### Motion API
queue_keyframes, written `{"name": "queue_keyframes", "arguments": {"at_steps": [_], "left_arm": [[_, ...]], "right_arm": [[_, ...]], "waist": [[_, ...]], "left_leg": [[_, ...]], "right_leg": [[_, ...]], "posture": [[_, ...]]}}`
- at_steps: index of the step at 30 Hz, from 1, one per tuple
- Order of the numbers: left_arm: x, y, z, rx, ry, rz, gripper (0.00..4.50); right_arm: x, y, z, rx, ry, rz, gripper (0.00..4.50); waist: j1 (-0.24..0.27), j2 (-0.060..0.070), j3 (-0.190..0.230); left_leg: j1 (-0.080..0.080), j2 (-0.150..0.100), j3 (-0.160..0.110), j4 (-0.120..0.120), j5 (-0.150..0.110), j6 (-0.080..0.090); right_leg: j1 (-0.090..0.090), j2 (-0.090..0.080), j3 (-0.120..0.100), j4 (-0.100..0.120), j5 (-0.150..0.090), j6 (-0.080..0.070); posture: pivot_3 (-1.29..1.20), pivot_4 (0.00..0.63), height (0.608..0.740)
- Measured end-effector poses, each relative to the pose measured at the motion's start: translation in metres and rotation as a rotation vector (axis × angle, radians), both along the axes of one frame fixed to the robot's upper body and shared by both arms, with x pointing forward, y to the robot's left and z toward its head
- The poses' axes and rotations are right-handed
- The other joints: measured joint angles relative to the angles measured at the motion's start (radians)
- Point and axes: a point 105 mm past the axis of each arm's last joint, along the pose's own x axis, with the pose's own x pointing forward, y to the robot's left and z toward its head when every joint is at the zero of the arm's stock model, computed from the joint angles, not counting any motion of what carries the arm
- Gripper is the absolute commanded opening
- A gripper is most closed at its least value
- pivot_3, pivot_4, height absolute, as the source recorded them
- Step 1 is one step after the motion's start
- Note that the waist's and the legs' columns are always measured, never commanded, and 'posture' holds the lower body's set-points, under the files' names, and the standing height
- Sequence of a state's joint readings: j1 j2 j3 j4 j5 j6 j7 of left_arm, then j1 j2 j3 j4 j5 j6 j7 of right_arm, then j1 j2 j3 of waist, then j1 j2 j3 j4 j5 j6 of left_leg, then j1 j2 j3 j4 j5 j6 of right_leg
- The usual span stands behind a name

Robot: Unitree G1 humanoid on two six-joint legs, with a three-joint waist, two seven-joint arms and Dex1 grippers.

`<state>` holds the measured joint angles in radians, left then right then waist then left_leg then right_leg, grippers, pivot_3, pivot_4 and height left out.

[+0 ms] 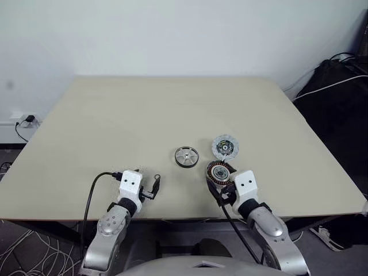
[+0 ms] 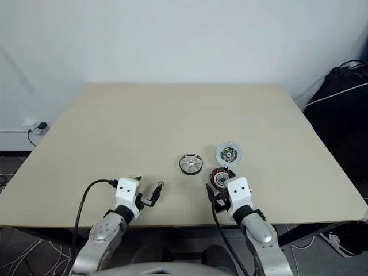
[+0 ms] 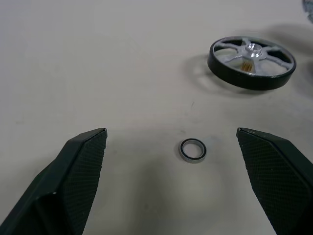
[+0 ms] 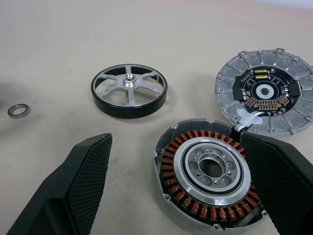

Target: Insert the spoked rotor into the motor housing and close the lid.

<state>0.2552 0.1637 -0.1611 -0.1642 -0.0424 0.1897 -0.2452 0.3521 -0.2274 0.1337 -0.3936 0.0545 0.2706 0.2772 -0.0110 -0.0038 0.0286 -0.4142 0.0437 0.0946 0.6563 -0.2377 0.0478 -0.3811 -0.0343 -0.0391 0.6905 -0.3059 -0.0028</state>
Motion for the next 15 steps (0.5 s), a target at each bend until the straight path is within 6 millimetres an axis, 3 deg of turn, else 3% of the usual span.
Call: {"name": "queue_keyframes", "arguments": {"at_steps": [15], "left_arm": [[0.016, -0.034, -0.01, 0.011, 0.06, -0.152, 4.48]], "right_arm": [[0.001, 0.001, 0.001, -0.003, -0.007, -0.008, 4.49]], "waist": [[0.0, -0.001, -0.001]], "left_leg": [[0.0, 0.0, 0.0, 0.001, 0.0, 0.0]], "right_leg": [[0.0, 0.0, 0.0, 0.0, 0.002, 0.002]], "posture": [[0.0, 0.0, 0.74]]}}
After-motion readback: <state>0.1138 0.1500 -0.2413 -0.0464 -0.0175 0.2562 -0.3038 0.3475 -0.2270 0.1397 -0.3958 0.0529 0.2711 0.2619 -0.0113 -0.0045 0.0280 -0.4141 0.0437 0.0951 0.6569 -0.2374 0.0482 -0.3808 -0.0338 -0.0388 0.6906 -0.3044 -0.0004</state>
